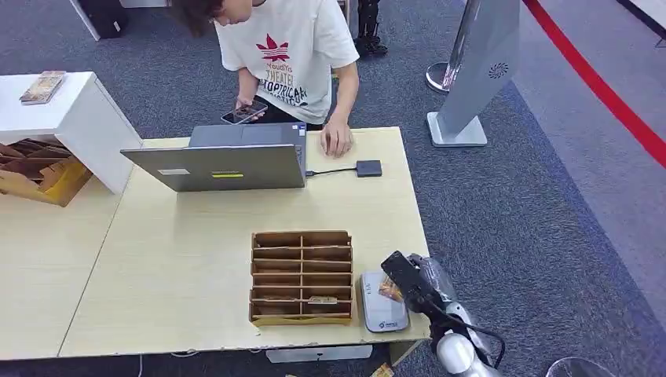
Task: Pass the card to the sensor for recognition and then transmit it.
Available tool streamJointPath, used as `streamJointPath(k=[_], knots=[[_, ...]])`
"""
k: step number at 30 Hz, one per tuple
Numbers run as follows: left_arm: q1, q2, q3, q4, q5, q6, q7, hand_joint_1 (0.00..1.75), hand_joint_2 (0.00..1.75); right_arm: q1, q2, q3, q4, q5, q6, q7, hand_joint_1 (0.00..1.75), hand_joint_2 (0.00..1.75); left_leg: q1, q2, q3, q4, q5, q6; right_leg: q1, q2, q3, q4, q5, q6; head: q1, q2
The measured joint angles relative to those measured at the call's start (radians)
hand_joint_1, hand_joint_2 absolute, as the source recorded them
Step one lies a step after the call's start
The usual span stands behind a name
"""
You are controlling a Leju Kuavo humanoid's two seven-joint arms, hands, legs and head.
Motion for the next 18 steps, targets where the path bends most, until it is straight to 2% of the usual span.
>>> streamJointPath(k=[18], knots=[[-0.001,0.019,0.0,-0.016,-0.001,0.009,-0.013,0.0,0.0,-0.004,-0.015,-0.002,0.019,-0.025,-0.029,-0.012,1.75,1.75,0.0,0.0,0.0,0.0,0.0,0.0,0.0,0.0,0.0,0.0,0.0,0.0,0.0,0.0]])
